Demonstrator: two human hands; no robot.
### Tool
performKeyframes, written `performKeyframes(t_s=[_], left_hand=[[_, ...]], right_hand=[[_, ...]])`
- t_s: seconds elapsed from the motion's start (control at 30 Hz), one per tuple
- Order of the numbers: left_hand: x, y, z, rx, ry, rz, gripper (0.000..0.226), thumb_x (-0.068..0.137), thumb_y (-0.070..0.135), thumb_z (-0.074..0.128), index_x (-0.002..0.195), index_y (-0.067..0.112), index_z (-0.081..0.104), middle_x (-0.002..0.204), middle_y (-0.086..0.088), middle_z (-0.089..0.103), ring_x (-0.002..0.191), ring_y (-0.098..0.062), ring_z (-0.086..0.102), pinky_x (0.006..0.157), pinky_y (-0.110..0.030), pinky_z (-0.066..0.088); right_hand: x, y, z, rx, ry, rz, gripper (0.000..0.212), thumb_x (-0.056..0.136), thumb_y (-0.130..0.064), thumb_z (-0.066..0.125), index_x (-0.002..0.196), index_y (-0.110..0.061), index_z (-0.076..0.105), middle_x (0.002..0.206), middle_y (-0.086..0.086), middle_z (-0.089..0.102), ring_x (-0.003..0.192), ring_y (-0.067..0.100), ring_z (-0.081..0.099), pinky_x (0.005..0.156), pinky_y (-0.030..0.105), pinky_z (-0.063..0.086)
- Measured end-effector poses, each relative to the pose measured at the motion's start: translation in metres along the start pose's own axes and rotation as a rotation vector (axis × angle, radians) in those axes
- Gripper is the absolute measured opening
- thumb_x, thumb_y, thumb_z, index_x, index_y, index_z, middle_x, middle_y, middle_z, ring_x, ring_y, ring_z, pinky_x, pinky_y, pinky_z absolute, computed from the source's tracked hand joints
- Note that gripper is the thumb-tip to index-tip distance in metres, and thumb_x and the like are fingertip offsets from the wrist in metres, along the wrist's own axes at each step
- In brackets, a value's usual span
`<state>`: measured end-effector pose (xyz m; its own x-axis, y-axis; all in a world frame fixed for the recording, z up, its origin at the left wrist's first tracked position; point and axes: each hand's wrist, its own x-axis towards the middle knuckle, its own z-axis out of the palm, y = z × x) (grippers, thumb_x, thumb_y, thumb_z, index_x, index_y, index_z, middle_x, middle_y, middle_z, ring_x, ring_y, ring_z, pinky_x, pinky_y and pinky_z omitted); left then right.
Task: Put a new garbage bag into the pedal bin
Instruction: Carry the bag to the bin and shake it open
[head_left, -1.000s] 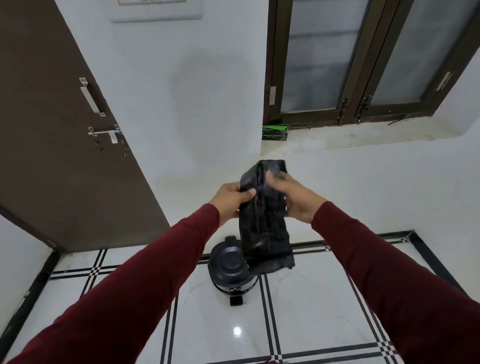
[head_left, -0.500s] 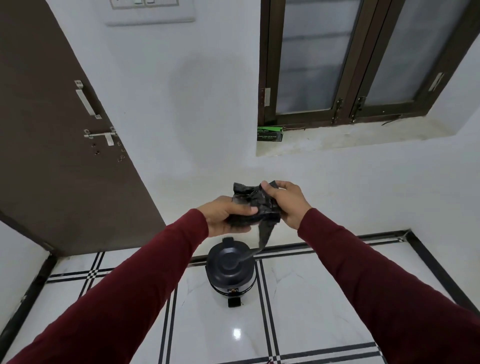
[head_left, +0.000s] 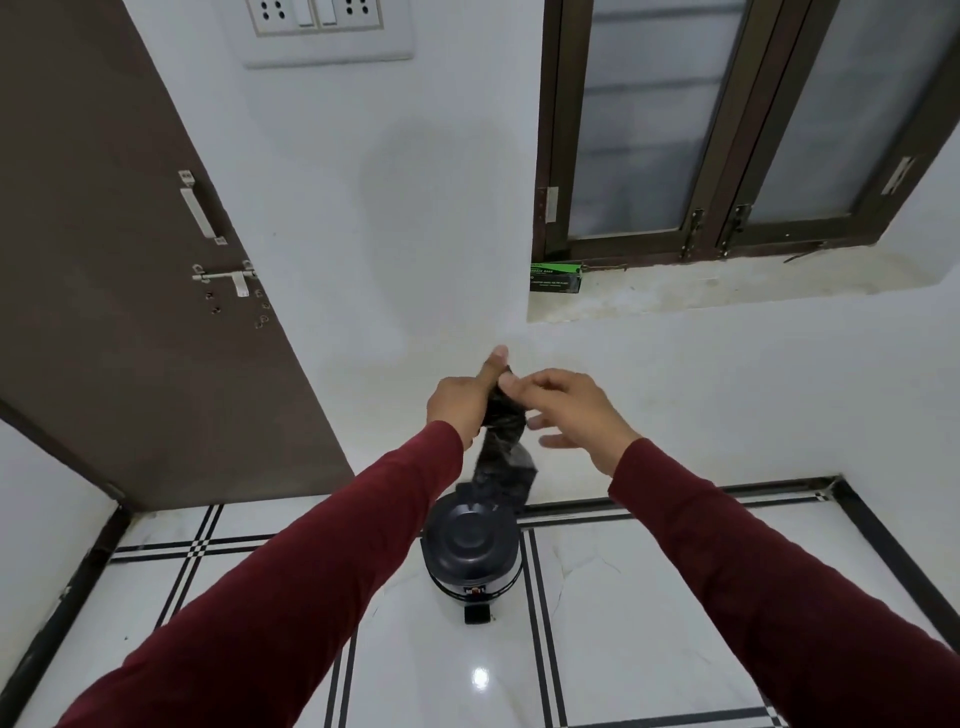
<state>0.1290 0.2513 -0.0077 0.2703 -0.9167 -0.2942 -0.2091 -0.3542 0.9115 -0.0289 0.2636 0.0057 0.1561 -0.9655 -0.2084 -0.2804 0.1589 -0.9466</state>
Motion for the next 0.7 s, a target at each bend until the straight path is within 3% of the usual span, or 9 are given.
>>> performKeyframes(t_s=[0.1, 0.2, 0.27, 0.37, 0.43, 0.53, 0.63, 0.7], left_hand=[[0.004, 0.001, -0.001, -0.044, -0.045, -0.038, 0.071, 0.089, 0.082, 0.042, 0.075, 0.015, 0.058, 0.061, 0.0, 0.051, 0.054, -0.02, 0.046, 0.056, -0.028, 0.037], [0.009, -0.006, -0.007, -0.127, -0.085, -0.05, 0.065, 0.089, 0.078, 0.05, 0.079, 0.014, 0.056, 0.057, 0.002, 0.044, 0.047, -0.016, 0.041, 0.053, -0.025, 0.035], [0.011, -0.012, -0.01, -0.198, -0.141, -0.038, 0.059, 0.086, 0.073, 0.062, 0.087, 0.014, 0.057, 0.06, -0.001, 0.045, 0.044, -0.014, 0.037, 0.05, -0.023, 0.035], [0.01, -0.019, -0.015, -0.229, -0.168, -0.001, 0.05, 0.086, 0.053, 0.078, 0.108, 0.01, 0.062, 0.069, -0.002, 0.061, 0.043, -0.012, 0.044, 0.046, -0.022, 0.041], [0.01, -0.023, -0.019, -0.152, -0.186, 0.028, 0.046, 0.091, 0.038, 0.077, 0.128, 0.022, 0.054, 0.076, -0.006, 0.072, 0.046, -0.013, 0.05, 0.048, -0.023, 0.044], [0.008, -0.024, -0.024, 0.118, -0.263, 0.072, 0.033, 0.1, 0.028, 0.062, 0.128, 0.043, 0.053, 0.076, -0.002, 0.077, 0.051, -0.015, 0.06, 0.053, -0.023, 0.043], [0.008, -0.016, -0.021, 0.377, -0.238, 0.028, 0.024, 0.094, 0.031, 0.057, 0.112, 0.035, 0.073, 0.098, 0.001, 0.076, 0.078, -0.015, 0.066, 0.064, -0.024, 0.047], [0.009, -0.012, -0.017, 0.556, -0.125, 0.031, 0.035, 0.083, 0.044, 0.061, 0.111, 0.029, 0.075, 0.123, -0.004, 0.064, 0.112, -0.024, 0.056, 0.093, -0.034, 0.051]], right_hand=[[0.008, 0.007, 0.0, 0.11, -0.045, 0.101, 0.017, 0.091, -0.03, 0.073, 0.098, -0.014, 0.076, 0.102, 0.003, 0.079, 0.086, 0.019, 0.076, 0.075, 0.033, 0.062], [0.018, 0.013, -0.001, 0.482, -0.014, 0.241, 0.007, 0.099, -0.015, 0.063, 0.103, -0.011, 0.068, 0.098, 0.006, 0.074, 0.083, 0.019, 0.073, 0.074, 0.032, 0.061], [0.024, 0.015, -0.001, 0.702, 0.032, 0.318, 0.008, 0.103, -0.007, 0.055, 0.103, -0.009, 0.063, 0.097, 0.008, 0.068, 0.084, 0.021, 0.07, 0.073, 0.034, 0.06], [0.032, 0.014, 0.003, 0.908, 0.12, 0.372, 0.021, 0.104, 0.004, 0.043, 0.099, -0.011, 0.056, 0.098, 0.013, 0.062, 0.087, 0.026, 0.066, 0.074, 0.04, 0.056], [0.034, 0.013, 0.006, 0.978, 0.153, 0.378, 0.03, 0.104, 0.006, 0.034, 0.097, -0.013, 0.056, 0.096, 0.012, 0.062, 0.088, 0.025, 0.064, 0.082, 0.041, 0.052], [0.037, 0.015, 0.006, 1.008, 0.166, 0.357, 0.036, 0.1, 0.006, 0.031, 0.096, -0.01, 0.062, 0.093, 0.011, 0.063, 0.089, 0.025, 0.064, 0.091, 0.04, 0.05], [0.037, 0.018, 0.009, 0.971, 0.119, 0.315, 0.013, 0.093, -0.005, 0.054, 0.095, -0.01, 0.067, 0.087, 0.009, 0.066, 0.085, 0.025, 0.068, 0.09, 0.041, 0.055], [0.037, 0.019, 0.012, 0.829, 0.092, 0.254, 0.011, 0.089, -0.007, 0.07, 0.098, -0.011, 0.067, 0.089, 0.007, 0.07, 0.083, 0.023, 0.07, 0.084, 0.038, 0.059]])
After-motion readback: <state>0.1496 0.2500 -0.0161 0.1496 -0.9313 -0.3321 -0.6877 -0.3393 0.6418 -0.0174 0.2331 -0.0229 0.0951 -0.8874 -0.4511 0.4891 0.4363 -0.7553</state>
